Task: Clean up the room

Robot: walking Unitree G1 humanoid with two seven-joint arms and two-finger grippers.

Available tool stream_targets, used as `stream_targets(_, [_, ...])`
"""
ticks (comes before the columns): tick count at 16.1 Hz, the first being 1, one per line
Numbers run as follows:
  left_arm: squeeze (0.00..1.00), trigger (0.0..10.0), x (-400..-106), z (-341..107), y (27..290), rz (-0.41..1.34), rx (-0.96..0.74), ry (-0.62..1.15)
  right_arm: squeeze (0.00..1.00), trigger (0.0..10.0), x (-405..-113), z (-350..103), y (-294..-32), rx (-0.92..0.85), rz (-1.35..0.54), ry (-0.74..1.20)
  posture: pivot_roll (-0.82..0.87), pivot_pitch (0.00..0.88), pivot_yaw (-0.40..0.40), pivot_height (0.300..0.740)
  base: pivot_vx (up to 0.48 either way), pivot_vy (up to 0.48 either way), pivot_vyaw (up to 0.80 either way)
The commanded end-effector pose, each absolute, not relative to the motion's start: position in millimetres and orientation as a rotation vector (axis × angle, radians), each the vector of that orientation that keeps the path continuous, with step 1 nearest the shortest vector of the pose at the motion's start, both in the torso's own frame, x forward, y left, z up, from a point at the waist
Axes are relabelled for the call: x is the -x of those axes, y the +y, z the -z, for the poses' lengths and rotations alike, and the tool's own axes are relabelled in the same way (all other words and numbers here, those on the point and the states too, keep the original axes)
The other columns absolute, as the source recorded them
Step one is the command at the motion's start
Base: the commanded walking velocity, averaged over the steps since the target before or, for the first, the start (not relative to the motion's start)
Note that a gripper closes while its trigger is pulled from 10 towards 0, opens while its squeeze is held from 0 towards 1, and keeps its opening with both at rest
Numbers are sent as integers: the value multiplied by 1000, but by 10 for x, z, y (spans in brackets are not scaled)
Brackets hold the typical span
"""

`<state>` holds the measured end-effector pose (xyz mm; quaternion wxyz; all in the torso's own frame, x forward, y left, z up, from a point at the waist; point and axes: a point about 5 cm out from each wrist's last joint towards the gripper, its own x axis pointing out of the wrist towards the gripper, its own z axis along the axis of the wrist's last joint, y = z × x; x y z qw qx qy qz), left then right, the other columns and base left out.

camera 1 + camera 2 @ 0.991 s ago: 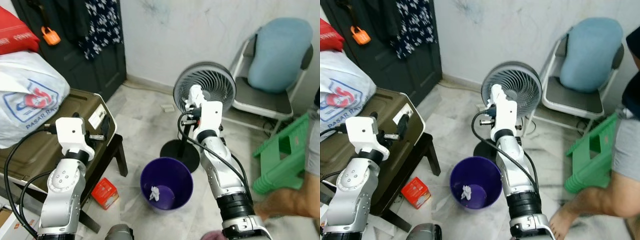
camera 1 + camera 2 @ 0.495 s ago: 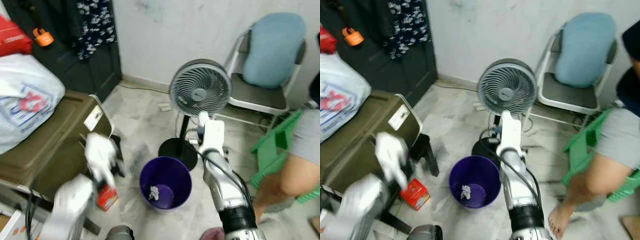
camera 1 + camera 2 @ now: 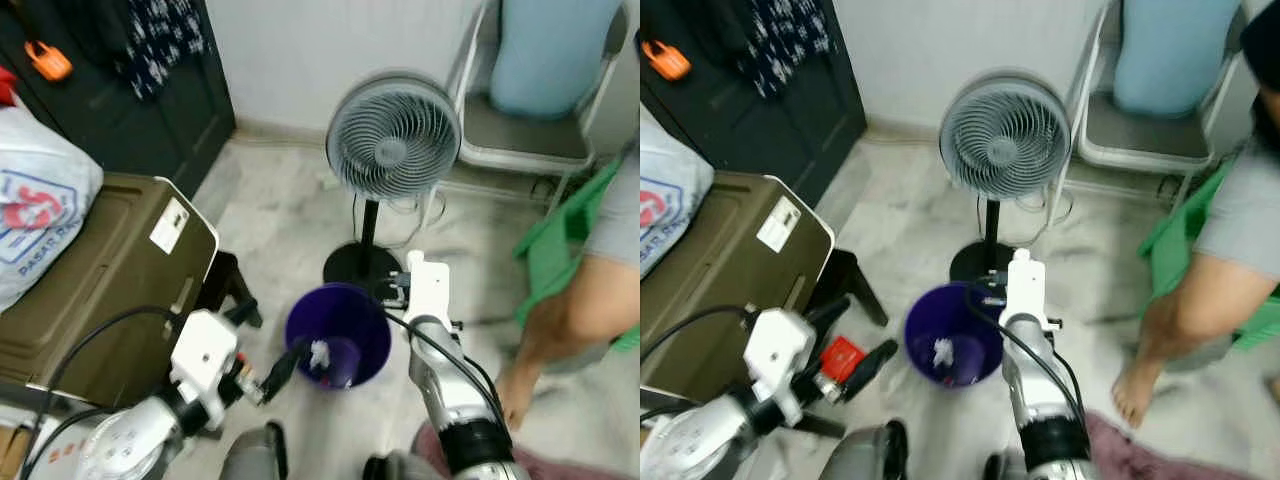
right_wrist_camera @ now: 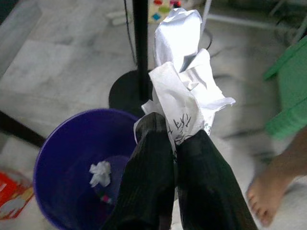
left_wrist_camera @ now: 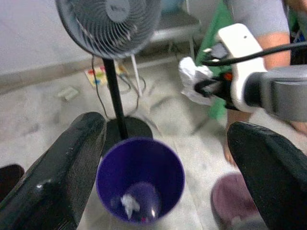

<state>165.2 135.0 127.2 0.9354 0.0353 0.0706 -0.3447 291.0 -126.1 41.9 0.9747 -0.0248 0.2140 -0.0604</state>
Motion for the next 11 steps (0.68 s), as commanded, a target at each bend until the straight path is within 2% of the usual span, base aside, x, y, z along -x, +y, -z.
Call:
stream_targets(1, [0,10000,-1615,-1340,1399,708,-85,146,0,10000,-2957,-451,-1163,22,110,411,229,260,104,740,0,0,0])
stream_targets(8, [0,10000,-1460,-1491,1615,686,-152,201,0,10000,-3163,-478,-748,-19,47,395,350,316,147,740,0,0,0])
stream_targets(11, [0,10000,-1417,-1524,1643,680,-160,229,0,10000,-3199,-480,-679,-45,47,392,379,321,159,740,0,0,0])
